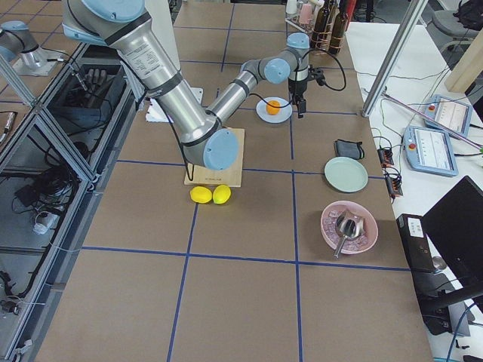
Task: Pick orange to plate
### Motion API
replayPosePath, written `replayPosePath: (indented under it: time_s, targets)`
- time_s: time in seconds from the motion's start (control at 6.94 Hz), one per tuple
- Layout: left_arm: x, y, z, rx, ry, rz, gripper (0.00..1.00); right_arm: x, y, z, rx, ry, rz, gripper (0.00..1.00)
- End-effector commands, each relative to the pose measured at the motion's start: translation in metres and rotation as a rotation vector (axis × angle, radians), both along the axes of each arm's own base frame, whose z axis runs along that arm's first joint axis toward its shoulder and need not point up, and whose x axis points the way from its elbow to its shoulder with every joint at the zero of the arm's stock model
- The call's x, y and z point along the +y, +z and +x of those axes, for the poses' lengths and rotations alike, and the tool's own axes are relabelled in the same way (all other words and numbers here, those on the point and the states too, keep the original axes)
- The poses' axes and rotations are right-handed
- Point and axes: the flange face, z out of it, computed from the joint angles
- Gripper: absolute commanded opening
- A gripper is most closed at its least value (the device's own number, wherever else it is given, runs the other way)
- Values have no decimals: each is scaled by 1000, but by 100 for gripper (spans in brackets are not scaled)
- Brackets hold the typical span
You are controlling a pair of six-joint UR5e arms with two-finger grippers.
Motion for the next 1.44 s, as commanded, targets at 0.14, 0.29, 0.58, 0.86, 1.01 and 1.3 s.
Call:
replayPosePath:
  time_s: [0.14, 0.29, 0.58, 0.86, 1.01, 1.3]
  targets:
    - [2, -1, 0, 2, -4, -1, 100, 2, 149, 204, 63, -217, 129, 100]
    - [7, -2, 0, 2, -4, 0, 100, 16, 195, 257, 93, -224, 124, 100]
    - [9, -1, 0, 2, -4, -1, 100, 75, 298, 334, 106, -183, -16, 100]
    - [10, 0, 0, -1, 0, 3, 100, 128, 360, 363, 103, -148, -144, 100]
    - [9, -1, 0, -1, 3, 10, 100, 131, 363, 362, 70, -144, -161, 100]
    - [9, -1, 0, -3, 3, 9, 100, 136, 372, 359, 46, -147, -184, 100]
